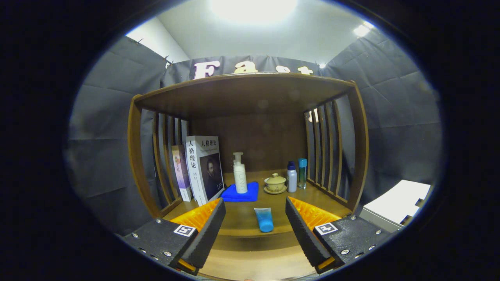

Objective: Pull open the drawer, take out the items inside it, and place them on the countertop above the cabinet.

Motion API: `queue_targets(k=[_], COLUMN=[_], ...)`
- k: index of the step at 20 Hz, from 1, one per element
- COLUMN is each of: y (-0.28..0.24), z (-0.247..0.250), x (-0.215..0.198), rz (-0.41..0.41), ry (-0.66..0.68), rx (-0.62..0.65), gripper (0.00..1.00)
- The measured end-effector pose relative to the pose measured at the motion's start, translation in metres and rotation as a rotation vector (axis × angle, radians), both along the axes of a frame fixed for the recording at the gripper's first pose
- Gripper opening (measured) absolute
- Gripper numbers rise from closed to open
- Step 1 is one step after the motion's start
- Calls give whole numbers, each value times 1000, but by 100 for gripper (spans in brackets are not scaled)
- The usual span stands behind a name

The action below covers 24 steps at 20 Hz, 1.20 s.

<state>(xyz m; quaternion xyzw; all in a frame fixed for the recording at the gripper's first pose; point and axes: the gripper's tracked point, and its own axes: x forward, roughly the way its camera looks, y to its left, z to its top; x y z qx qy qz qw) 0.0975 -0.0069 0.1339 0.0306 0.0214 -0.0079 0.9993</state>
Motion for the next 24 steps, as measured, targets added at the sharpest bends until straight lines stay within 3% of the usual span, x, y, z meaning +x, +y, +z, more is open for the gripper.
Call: queue_targets(k=[15, 24], y=[42, 47], z=[-27, -73], x=[-74, -98], rz=[36, 23], ry=[-51, -7], rx=[-32, -12], gripper=[95, 95])
